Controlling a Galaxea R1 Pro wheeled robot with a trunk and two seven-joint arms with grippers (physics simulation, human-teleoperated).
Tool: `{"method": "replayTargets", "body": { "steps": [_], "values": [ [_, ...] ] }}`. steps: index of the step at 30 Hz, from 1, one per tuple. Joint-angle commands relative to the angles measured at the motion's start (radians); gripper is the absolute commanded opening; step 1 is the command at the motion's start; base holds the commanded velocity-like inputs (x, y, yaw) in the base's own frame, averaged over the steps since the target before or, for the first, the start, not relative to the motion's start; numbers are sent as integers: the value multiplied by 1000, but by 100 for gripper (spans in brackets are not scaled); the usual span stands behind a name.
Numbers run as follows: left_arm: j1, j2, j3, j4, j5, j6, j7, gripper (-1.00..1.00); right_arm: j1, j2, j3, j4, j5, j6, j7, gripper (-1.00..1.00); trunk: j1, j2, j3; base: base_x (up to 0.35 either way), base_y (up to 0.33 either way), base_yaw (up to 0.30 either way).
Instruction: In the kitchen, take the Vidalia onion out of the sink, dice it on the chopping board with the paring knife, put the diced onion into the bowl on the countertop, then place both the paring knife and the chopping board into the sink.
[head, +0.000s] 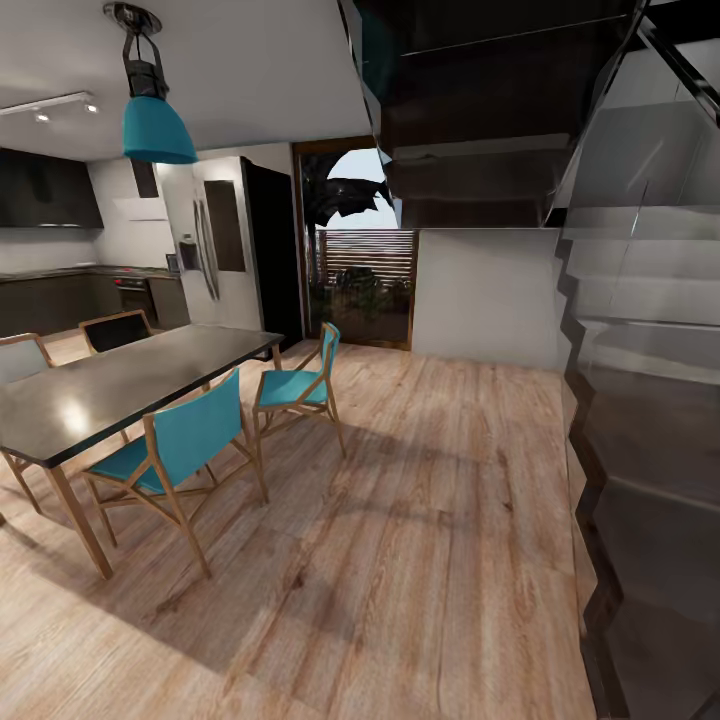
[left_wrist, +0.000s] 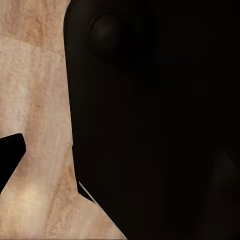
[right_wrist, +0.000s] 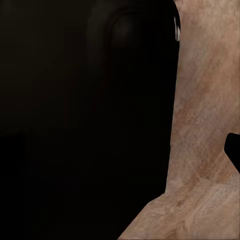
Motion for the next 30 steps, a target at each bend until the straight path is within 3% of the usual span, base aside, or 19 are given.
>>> {"method": "replayTargets", "body": {
  "steps": [1,11,30],
  "values": [
    [0,0,0,0,0,0,0,100,0,0,0,0,0,0,0,100,0,0,0,0,0,0],
    [1,-5,3,2,5,4,-5,100,-19,46,-1,-26,1,-21,3,100,0,0,0,0,0,0],
    [1,-8,3,2,9,1,-11,100,-20,45,-1,-28,2,-61,1,100,0,0,0,0,0,0]
  ]
}}
